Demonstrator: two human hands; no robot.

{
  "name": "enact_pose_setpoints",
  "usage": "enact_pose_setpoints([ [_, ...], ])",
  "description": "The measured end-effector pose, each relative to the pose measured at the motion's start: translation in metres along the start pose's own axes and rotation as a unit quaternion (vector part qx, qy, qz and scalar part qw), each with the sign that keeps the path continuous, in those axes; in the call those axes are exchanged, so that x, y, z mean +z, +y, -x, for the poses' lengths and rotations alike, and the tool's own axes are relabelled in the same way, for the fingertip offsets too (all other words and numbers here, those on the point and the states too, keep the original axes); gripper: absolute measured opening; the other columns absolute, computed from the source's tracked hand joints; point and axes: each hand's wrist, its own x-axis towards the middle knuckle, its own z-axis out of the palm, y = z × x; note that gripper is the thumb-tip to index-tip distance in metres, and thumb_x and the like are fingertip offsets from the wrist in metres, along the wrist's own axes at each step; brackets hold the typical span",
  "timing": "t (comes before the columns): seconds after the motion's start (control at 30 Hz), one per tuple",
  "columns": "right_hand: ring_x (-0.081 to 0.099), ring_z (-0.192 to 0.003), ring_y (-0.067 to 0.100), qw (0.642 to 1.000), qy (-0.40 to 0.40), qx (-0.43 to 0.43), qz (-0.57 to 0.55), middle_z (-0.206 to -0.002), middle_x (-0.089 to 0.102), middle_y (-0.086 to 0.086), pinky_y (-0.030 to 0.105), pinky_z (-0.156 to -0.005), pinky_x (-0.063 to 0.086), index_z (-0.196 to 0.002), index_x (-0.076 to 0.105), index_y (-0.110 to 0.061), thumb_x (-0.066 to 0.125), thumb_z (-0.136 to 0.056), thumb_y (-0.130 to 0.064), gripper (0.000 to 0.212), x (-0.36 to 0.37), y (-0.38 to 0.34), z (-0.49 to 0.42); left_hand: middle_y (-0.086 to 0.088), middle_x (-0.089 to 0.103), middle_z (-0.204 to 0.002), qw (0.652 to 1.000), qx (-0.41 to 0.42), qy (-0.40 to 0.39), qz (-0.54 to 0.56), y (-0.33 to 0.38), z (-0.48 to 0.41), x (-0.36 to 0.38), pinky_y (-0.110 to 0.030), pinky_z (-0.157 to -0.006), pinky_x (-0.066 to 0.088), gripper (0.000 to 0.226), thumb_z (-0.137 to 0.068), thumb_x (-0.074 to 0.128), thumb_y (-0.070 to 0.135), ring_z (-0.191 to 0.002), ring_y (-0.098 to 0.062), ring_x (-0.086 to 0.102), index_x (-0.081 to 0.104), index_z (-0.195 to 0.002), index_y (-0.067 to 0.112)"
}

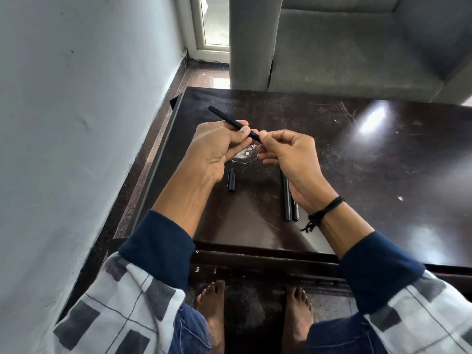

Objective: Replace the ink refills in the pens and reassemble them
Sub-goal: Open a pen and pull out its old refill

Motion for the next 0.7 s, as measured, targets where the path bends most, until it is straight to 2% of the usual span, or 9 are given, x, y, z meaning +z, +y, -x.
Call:
enact_pose_setpoints([
  [0.13,0.067,-0.065,0.009,1.000,0.002,-0.015,0.002,-0.076,0.074,0.007,0.022,-0.064,0.056,-0.093,0.073,-0.001,0.078,-0.090,-0.013,0.014,-0.0008,0.0008,0.0000,-0.020,0.074,-0.091,1.000,0.000,-0.003,-0.009,-0.0027,-0.0001,0.0005,-0.024,-0.072,0.060,0.013,-0.087,0.066,-0.013,-0.082,-0.021,0.077,0.071,-0.095,-0.004],
  [0.3,0.068,-0.069,0.014,1.000,0.002,0.005,-0.005,-0.090,0.077,0.017,0.024,-0.065,0.057,-0.097,0.075,-0.009,0.074,-0.094,-0.035,0.026,-0.0006,-0.0012,0.0008,-0.018,0.073,-0.088,1.000,0.002,0.002,0.008,0.0009,-0.0016,-0.0018,-0.022,-0.071,0.060,0.012,-0.087,0.065,-0.013,-0.077,-0.019,0.076,0.070,-0.095,-0.005],
  [0.43,0.066,-0.064,0.012,1.000,0.005,-0.002,0.004,-0.074,0.073,0.010,0.021,-0.062,0.055,-0.088,0.073,-0.008,0.072,-0.096,-0.019,0.014,0.0016,0.0006,0.0010,-0.020,0.074,-0.092,1.000,0.000,-0.001,-0.001,-0.0003,-0.0005,-0.0009,-0.022,-0.071,0.060,0.013,-0.087,0.065,-0.013,-0.080,-0.020,0.077,0.070,-0.097,-0.005],
  [0.53,0.065,-0.063,0.010,1.000,-0.001,-0.013,0.006,-0.074,0.072,0.005,0.021,-0.061,0.055,-0.091,0.072,-0.005,0.076,-0.092,-0.011,0.008,-0.0006,-0.0012,-0.0007,-0.024,0.074,-0.096,1.000,0.000,0.000,-0.003,-0.0007,-0.0010,-0.0013,-0.022,-0.071,0.060,0.013,-0.087,0.064,-0.013,-0.086,-0.023,0.077,0.070,-0.096,-0.005],
  [0.63,0.066,-0.066,0.012,1.000,-0.016,-0.015,0.014,-0.082,0.072,0.006,0.023,-0.062,0.056,-0.104,0.071,-0.003,0.078,-0.091,-0.020,0.023,-0.0012,-0.0030,0.0012,-0.022,0.074,-0.094,1.000,0.002,0.003,-0.001,0.0003,-0.0019,-0.0026,-0.022,-0.071,0.060,0.013,-0.087,0.065,-0.013,-0.084,-0.023,0.077,0.071,-0.095,-0.005],
  [0.7,0.067,-0.067,0.013,1.000,-0.013,-0.016,0.019,-0.085,0.074,0.010,0.024,-0.064,0.056,-0.105,0.071,-0.004,0.076,-0.093,-0.027,0.026,0.0007,-0.0026,0.0033,-0.019,0.074,-0.091,1.000,0.004,0.006,-0.002,0.0007,-0.0019,-0.0028,-0.022,-0.071,0.060,0.013,-0.086,0.066,-0.013,-0.080,-0.021,0.077,0.072,-0.095,-0.005],
])
